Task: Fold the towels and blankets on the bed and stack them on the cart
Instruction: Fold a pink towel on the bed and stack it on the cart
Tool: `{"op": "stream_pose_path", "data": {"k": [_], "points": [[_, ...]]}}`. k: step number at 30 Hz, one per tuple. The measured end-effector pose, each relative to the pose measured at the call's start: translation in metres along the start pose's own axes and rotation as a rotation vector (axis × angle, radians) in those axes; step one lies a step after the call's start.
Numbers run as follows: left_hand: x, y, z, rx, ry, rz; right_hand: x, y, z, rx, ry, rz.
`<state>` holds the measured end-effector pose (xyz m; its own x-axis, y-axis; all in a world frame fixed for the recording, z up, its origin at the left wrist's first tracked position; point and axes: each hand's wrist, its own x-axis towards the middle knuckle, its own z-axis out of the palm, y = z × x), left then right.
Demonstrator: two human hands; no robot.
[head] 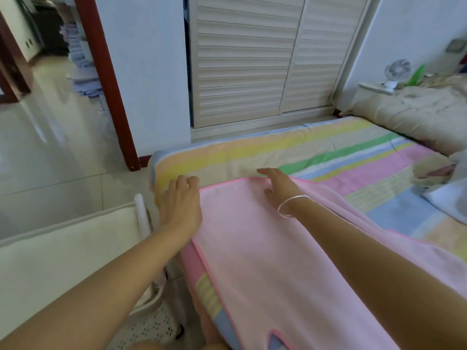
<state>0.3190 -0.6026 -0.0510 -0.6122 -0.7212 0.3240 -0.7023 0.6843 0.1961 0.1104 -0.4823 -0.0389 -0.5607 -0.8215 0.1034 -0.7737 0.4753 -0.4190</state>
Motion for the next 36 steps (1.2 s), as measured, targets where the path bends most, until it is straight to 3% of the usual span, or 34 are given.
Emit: {"op": "stream_pose_path", "data": {"k": [2,5,11,15,18,23,26,28,32,36], "points": [[0.003,0.033,-0.011,-0.058,-0.001,0.104,-0.036,0.007,-0.021,-0.012,0.070,-0.060],[-0.010,0.108,-0.021,-0.270,-0.129,0.246,-0.096,0.045,-0.057,-0.077,0.129,-0.024],[-0.082,0.243,-0.008,-0.422,-0.293,0.502,-0.213,0.159,-0.139,-0.259,0.200,0.457],[-0.108,0.283,-0.001,-0.379,-0.296,0.541,-0.251,0.197,-0.164,-0.252,0.140,0.692],[-0.101,0.295,-0.001,-0.298,-0.211,0.473,-0.246,0.211,-0.160,-0.091,0.100,0.769],[-0.068,0.302,0.006,-0.298,-0.236,0.359,-0.206,0.214,-0.156,0.129,0.034,0.933],[-0.045,0.309,0.013,-0.269,-0.281,0.382,-0.178,0.218,-0.147,0.169,-0.123,0.945],[-0.026,0.313,0.022,-0.129,-0.354,0.465,-0.153,0.231,-0.145,0.131,-0.170,0.946],[0.013,0.312,0.038,0.151,-0.432,0.518,-0.106,0.242,-0.176,-0.157,0.248,0.872],[0.053,0.304,0.060,0.114,-0.357,0.450,-0.032,0.256,-0.210,-0.139,0.506,0.787]]}}
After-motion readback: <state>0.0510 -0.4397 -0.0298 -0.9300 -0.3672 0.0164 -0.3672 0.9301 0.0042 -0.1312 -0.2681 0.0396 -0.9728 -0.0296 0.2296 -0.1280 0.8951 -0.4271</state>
